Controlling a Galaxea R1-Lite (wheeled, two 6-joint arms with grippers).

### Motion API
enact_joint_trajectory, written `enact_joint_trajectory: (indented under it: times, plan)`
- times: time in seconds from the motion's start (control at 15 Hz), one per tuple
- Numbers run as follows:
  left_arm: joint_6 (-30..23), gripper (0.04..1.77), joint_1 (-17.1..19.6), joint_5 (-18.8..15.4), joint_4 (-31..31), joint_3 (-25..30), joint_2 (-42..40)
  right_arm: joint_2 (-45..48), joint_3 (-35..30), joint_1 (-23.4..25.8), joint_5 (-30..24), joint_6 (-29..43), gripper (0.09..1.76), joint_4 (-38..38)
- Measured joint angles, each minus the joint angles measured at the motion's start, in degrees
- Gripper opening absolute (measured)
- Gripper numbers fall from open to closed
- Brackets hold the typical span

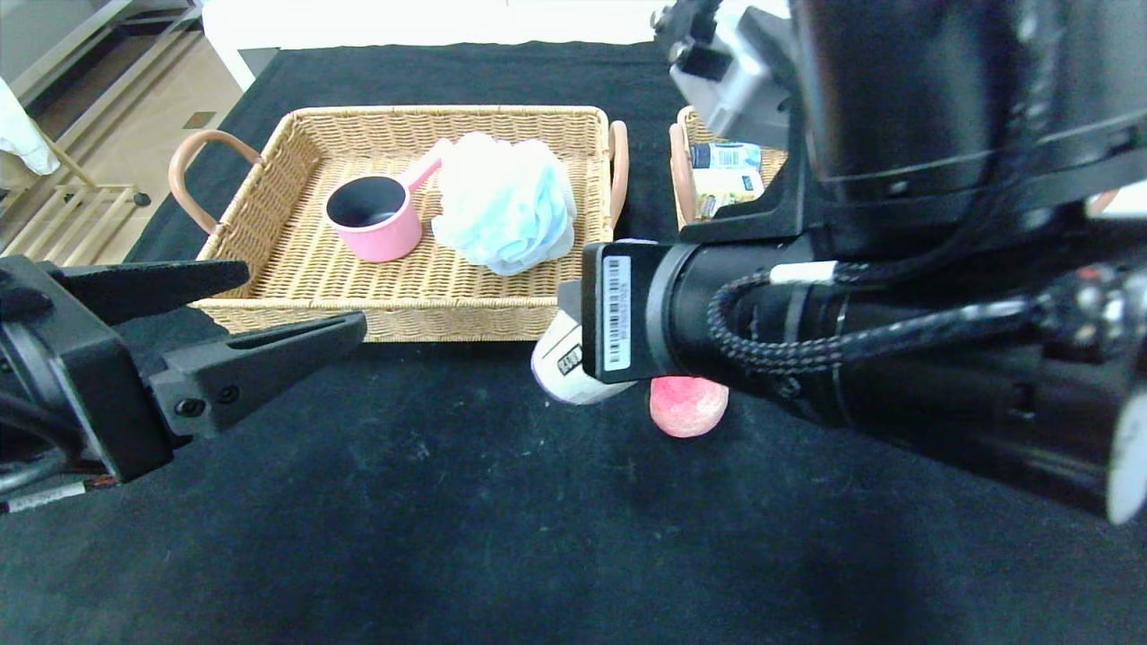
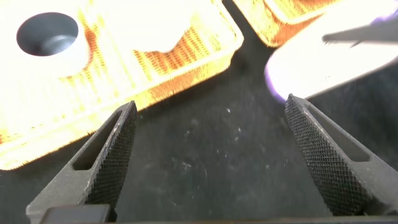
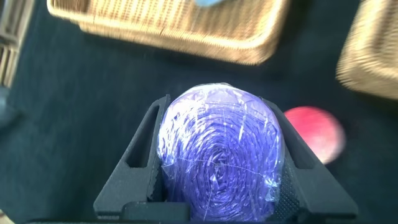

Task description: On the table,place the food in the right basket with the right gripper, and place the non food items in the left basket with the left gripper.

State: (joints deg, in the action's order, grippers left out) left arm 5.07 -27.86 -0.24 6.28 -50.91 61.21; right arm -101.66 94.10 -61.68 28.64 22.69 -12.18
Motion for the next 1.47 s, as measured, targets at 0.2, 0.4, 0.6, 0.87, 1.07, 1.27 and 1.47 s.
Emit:
enact_joint_trajectory:
  times: [0.2, 0.4, 0.6, 0.87, 1.07, 1.27, 1.47]
  plan:
    - [0.3, 1.72, 0.0, 0.0, 0.0, -0.2, -1.1, -2.8, 0.0, -1.5, 0.0, 0.2, 0.94, 3.3]
    - [1.0, 1.72, -0.1, -0.2, 0.0, -0.4, -1.8, -5.3, -0.2, -1.8, 0.1, 0.1, 0.94, 4.1]
    - [1.5, 1.72, -0.1, -0.5, 0.0, -0.2, -2.3, -7.4, 0.0, -1.9, 0.2, -0.1, 0.94, 4.7]
    - [1.5, 1.72, -0.2, -0.7, 0.0, -0.3, -2.7, -10.0, 0.9, -1.3, 0.4, -1.8, 0.93, 7.5]
    - [1.5, 1.72, -0.4, -0.6, 0.0, 0.0, -2.8, -11.8, 1.0, -1.0, 2.0, -3.8, 0.93, 10.6]
    - [1.6, 1.72, -0.4, -0.5, 0.0, 0.2, -2.7, -13.0, 1.0, -0.4, 2.1, -4.2, 0.93, 11.0]
    - [1.5, 1.72, -0.5, -0.5, 0.1, 0.2, -2.5, -13.8, 0.9, 0.2, 2.2, -4.1, 0.93, 11.1]
